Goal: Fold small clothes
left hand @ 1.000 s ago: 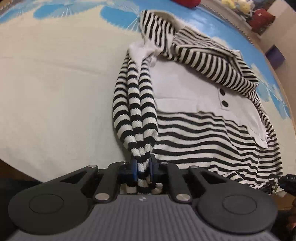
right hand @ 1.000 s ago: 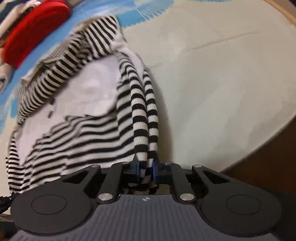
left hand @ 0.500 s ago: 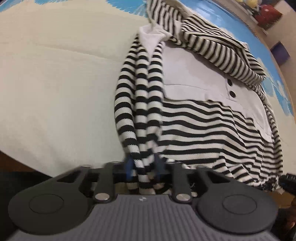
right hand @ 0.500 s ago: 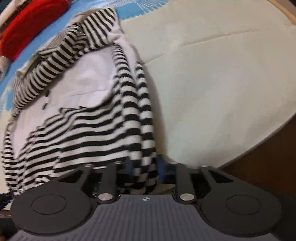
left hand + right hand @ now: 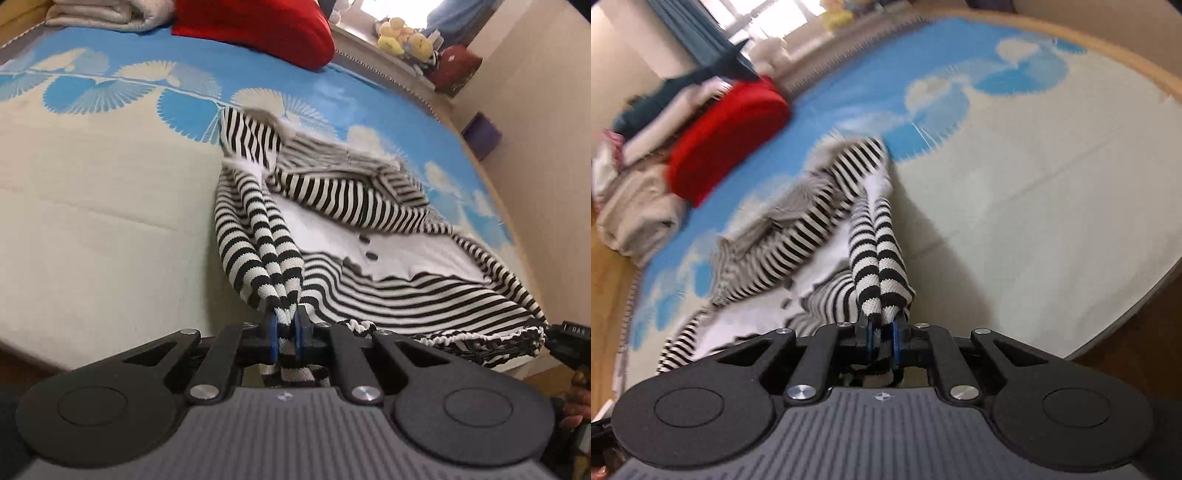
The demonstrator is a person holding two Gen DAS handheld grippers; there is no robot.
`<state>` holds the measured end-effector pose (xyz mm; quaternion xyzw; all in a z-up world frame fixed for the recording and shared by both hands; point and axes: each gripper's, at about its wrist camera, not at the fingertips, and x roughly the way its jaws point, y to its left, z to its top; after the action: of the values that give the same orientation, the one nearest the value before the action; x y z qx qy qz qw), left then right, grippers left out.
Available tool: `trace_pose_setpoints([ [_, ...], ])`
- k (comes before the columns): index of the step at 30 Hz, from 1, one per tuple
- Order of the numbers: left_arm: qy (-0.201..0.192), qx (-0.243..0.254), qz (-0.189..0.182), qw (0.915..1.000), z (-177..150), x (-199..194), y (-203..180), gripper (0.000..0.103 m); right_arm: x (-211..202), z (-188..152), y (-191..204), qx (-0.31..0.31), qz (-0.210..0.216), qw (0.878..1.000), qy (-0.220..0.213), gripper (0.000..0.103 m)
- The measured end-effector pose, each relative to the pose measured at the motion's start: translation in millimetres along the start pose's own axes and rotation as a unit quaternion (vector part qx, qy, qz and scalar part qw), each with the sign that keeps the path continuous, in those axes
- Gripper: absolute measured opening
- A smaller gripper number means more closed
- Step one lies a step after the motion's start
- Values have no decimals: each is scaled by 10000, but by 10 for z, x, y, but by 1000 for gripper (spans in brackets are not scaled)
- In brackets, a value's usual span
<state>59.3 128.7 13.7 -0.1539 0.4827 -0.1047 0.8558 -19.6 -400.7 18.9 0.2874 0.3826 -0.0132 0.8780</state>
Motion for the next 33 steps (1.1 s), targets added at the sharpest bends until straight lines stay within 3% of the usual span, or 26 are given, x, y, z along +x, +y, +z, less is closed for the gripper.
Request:
trace_pose_setpoints([
  [3, 56, -181, -275, 9994, -93, -476, 5, 8, -497, -106, 44, 131, 248, 9996, -103, 9],
  [6, -154, -82, -566, 9982, -159, -917, -22, 8, -916, -210, 54, 197, 368, 9989, -198, 9],
  [9, -178, -290, -704, 9969, -78, -991, 35, 8, -977, -180, 69, 313, 418, 9985, -146, 9],
  [14, -58, -446, -625, 9970, 424, -357, 152, 8, -308, 247, 153, 270, 286, 9992, 75, 9],
  [18, 52, -656, -297, 9974, 1021, 546, 338, 8, 652, 772, 259, 19, 193, 9993, 334, 9],
  [21, 293, -771, -298, 9961, 1389, 1224, 478, 10, 1408, 1093, 303, -88, 3, 9990, 449, 13],
  [24, 187, -1372, -214, 9901, 1558, 1543, 724, 18, 1837, 1232, 201, 307, -180, 9988, 346, 21],
  [26, 9, -1928, -790, 9780, 1530, 1536, 905, 43, 1901, 1183, 132, 426, -105, 9989, 154, 26],
  [27, -10, -2027, -870, 9754, 1507, 1513, 936, 47, 1900, 1119, 77, 461, 58, 9989, 90, 29],
  [29, 132, -1723, -930, 9806, 1495, 1501, 852, 49, 1929, 1062, -2, 702, 45, 9969, 349, 35],
  [30, 227, -1468, -986, 9840, 1505, 1514, 784, 49, 1888, 1041, -18, 749, 231, 9966, 247, 35],
  [33, 638, -808, -1055, 9891, 1415, 1627, 551, 50, 1939, 1000, 105, 184, 173, 9984, 502, 40],
])
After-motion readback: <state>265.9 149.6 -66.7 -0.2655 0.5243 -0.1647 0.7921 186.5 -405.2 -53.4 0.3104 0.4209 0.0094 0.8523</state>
